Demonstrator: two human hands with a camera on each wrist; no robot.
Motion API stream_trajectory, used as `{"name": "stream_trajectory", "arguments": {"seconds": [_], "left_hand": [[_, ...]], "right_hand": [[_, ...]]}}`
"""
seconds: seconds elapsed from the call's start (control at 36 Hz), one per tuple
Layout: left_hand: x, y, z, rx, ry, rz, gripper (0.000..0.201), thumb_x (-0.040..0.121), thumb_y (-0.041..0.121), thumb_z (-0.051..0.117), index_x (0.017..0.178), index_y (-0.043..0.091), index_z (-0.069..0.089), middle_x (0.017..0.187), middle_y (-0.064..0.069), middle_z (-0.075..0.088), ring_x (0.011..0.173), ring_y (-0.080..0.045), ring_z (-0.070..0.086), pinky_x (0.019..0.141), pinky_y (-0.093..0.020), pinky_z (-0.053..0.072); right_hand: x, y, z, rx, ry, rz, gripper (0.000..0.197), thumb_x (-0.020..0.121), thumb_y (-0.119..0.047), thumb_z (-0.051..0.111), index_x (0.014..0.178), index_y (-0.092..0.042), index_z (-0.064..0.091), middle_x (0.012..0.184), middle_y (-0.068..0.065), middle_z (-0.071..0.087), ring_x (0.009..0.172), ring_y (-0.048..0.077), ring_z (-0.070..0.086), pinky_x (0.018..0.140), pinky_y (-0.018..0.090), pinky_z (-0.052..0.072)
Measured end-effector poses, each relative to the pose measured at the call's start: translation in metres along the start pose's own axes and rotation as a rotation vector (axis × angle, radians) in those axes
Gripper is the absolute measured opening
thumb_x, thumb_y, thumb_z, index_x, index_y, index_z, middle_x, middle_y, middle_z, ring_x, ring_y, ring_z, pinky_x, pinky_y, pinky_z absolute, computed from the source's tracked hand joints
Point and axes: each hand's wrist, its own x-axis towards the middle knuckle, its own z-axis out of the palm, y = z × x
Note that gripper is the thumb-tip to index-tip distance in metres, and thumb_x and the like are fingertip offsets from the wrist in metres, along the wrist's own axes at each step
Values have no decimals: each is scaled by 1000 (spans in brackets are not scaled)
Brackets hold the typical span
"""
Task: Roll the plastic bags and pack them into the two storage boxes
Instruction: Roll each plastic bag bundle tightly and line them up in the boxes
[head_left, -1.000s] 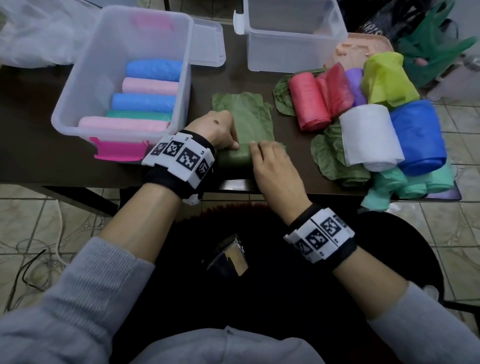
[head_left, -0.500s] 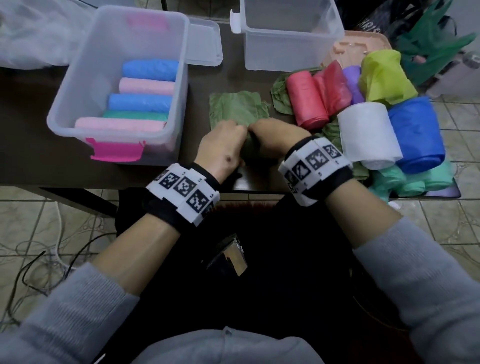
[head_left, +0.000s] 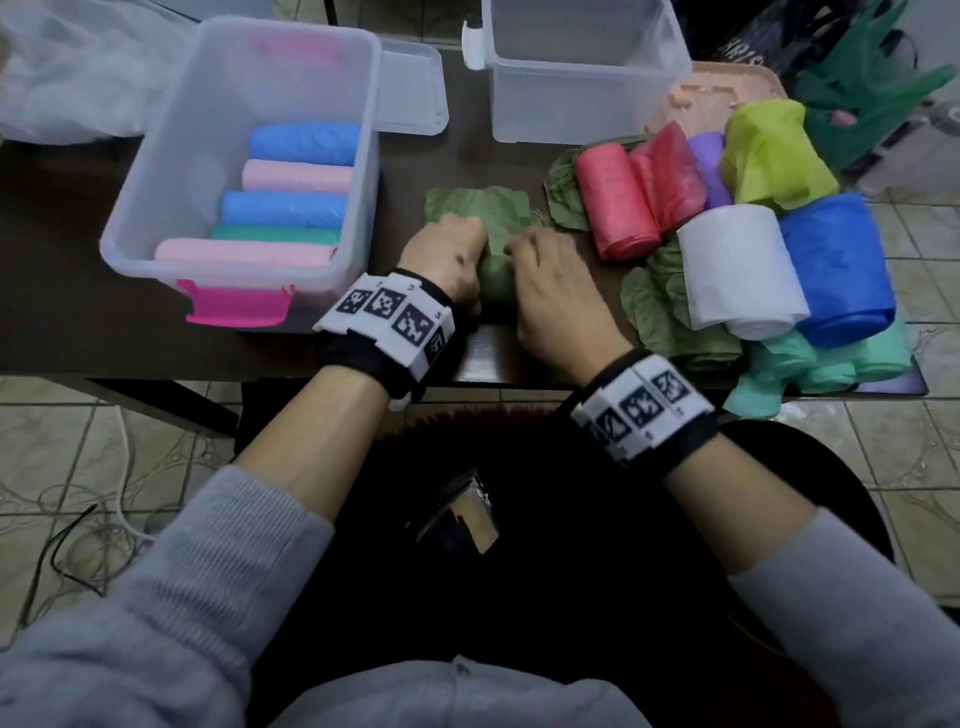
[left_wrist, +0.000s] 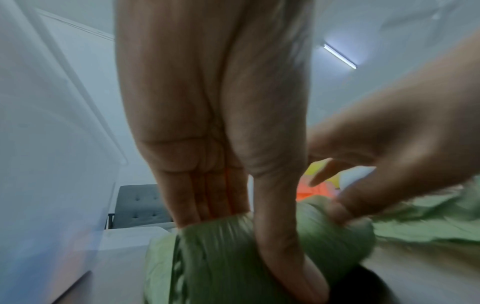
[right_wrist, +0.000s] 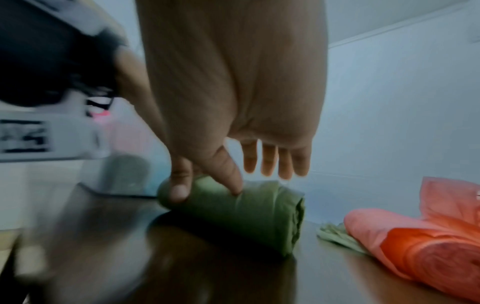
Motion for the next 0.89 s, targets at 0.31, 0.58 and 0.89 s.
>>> {"name": "stream_trajectory", "arguments": {"seconds": [0.31,0.58,0.89], "left_hand": [[4,-9,-13,-72,-229,-48,52,63,26,86,111,15,67,98,-1,68,85,-18,60,74,-24,46],[-4,-10,-12,-172,98,-35,38,70,11,81,106,15,70,114,-13,64,101,-28,62,83,-32,51],[-18,-13,-3,-104,82,16,45,66,14,83,108,16,67,110,-12,64,101,-30,61,87,-35,50]], "right_hand": [[-16,-4,28,-62,153,-126,44,71,-7,72,113,1,61,108,17,63,101,34,62,90,42,50],[24,10,-5,34,-225,-110,46,87,-17,59,130,-8,46,126,13,50,119,30,43,97,40,38],[55,16,-37,193,-632,-57,31,86,-31,64,111,-13,64,98,5,65,83,18,57,72,25,40]]}}
